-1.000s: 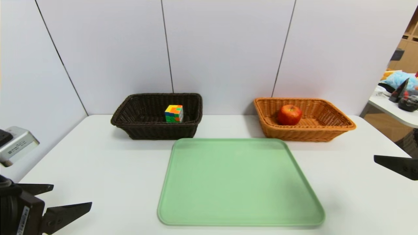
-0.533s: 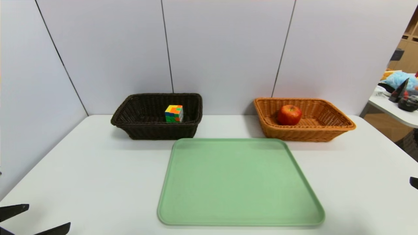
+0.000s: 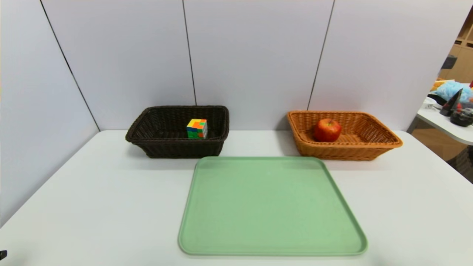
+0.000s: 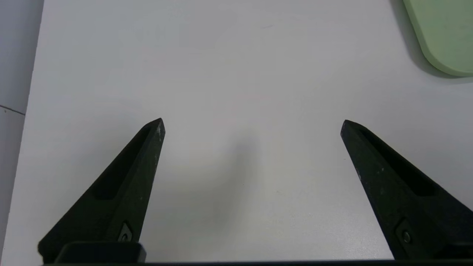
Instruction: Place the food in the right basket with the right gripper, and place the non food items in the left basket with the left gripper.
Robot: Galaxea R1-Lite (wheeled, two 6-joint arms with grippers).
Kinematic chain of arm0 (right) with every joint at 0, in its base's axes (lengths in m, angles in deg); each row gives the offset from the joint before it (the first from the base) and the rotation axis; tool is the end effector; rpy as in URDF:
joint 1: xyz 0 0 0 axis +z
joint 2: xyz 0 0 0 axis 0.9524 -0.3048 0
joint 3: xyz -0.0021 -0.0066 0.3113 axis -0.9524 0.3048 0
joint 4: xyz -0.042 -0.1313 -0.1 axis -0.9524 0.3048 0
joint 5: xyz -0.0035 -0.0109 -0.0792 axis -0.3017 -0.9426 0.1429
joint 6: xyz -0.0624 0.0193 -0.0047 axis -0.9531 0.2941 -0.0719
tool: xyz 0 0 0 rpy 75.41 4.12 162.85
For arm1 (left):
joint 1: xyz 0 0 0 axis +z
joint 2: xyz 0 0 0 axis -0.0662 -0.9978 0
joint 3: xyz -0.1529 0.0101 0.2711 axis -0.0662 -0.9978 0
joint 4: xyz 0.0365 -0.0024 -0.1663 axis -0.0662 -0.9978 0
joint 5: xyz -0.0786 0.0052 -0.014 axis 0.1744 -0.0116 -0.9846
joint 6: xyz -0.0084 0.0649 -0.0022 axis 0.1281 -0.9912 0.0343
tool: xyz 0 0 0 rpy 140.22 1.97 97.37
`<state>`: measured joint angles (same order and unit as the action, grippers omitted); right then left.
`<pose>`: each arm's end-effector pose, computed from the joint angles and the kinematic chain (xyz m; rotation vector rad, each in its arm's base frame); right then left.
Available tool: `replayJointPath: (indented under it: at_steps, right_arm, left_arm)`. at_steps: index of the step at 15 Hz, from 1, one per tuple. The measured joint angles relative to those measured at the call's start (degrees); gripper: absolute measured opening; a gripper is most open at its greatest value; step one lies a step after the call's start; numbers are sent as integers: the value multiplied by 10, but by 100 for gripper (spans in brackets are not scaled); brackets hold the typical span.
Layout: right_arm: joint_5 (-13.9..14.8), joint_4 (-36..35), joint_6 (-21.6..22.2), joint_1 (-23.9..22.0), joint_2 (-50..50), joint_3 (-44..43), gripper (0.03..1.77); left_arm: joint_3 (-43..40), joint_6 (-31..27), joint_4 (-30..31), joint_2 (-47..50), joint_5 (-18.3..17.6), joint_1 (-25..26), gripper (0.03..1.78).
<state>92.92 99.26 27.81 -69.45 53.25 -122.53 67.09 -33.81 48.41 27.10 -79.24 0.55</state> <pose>0.0264 -0.0068 0.2167 0.0533 0.3738 -0.0902 0.0324 -0.0025 0.1533 0.0779 0.4747 -0.0817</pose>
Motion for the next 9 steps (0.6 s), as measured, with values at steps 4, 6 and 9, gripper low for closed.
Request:
replayJointPath:
  at_steps: [4,6,9]
  right_arm:
    - [-16,4,1,-4,43,22,169]
    - [-19,10,0,-4,60,29,169]
    - [-34,36,0,-2,88,37,169]
  left_arm:
    - [-57,1,15,69,-23,7,169]
    - [-84,1,15,103,-34,12,169]
    - [-109,4,15,147,-47,27,169]
